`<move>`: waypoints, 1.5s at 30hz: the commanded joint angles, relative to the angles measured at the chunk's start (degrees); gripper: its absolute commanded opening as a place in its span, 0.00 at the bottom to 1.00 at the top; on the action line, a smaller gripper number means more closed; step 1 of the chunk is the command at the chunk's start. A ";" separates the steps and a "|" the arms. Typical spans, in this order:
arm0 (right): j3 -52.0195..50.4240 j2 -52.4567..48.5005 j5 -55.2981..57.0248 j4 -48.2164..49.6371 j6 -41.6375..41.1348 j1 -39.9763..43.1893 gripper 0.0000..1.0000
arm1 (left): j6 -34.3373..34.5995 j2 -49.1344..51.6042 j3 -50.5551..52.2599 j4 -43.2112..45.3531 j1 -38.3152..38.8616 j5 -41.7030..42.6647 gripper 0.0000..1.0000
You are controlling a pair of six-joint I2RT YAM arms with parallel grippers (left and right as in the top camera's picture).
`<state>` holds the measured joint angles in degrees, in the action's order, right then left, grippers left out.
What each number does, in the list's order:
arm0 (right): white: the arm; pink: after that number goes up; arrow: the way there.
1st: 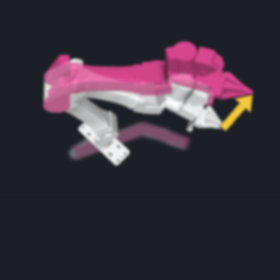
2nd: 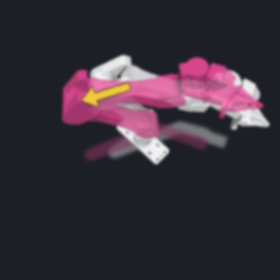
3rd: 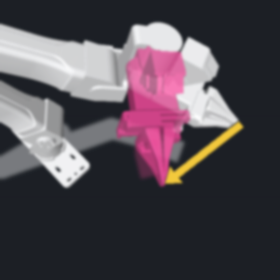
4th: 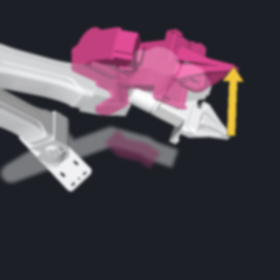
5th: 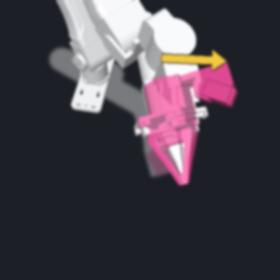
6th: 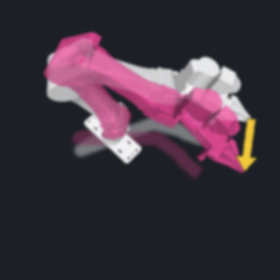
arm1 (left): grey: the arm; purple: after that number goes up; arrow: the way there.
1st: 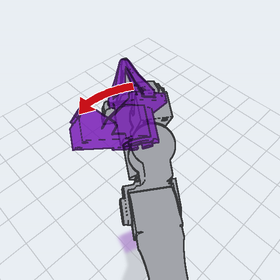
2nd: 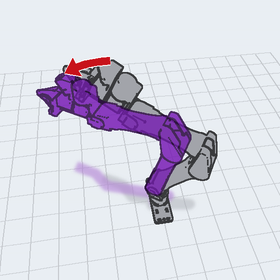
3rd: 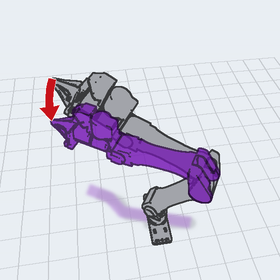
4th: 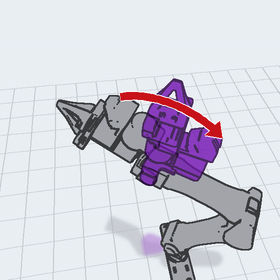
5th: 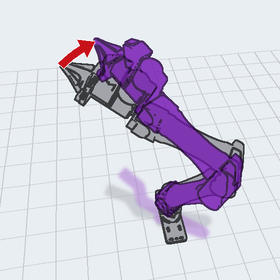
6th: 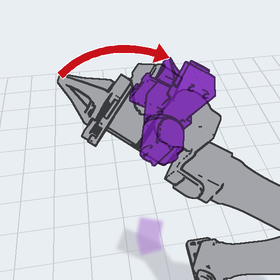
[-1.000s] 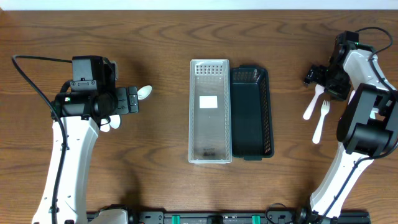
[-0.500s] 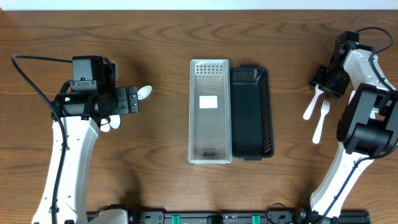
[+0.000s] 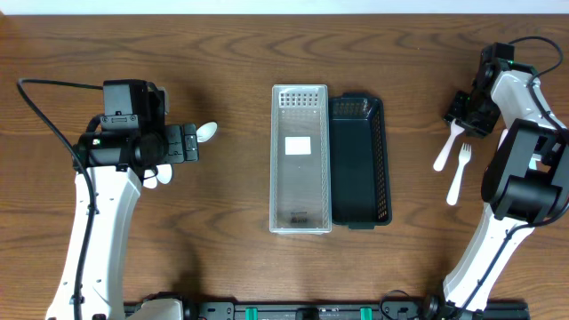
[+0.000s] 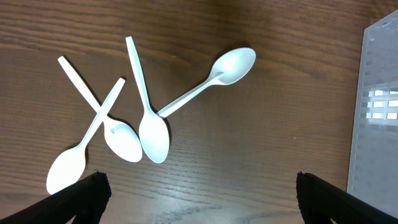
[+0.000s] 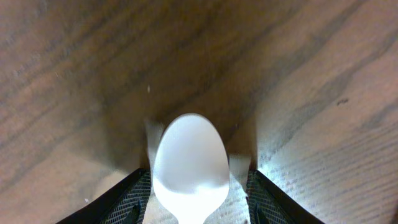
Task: Pack container
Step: 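Lower the right gripper and grasp the white spoon, then carry the spoon into the black basket and release it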
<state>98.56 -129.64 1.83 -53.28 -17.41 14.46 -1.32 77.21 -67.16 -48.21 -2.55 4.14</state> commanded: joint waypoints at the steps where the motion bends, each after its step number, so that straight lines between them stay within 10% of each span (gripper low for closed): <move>1: -0.04 -2.38 0.74 1.03 -0.13 0.48 0.53 | -0.35 0.26 -0.63 -0.22 -0.28 0.22 0.98; 26: 0.02 -1.42 0.76 0.11 0.31 0.46 0.15 | -0.37 0.26 -0.63 -0.35 -0.28 0.17 0.98; 45: 0.02 25.79 1.14 -11.21 5.16 -18.67 0.09 | -0.37 0.26 -0.63 -0.37 -0.28 0.17 0.98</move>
<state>98.50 -104.57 2.81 -62.96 -11.57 -0.54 -1.34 77.21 -67.16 -48.42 -2.55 4.14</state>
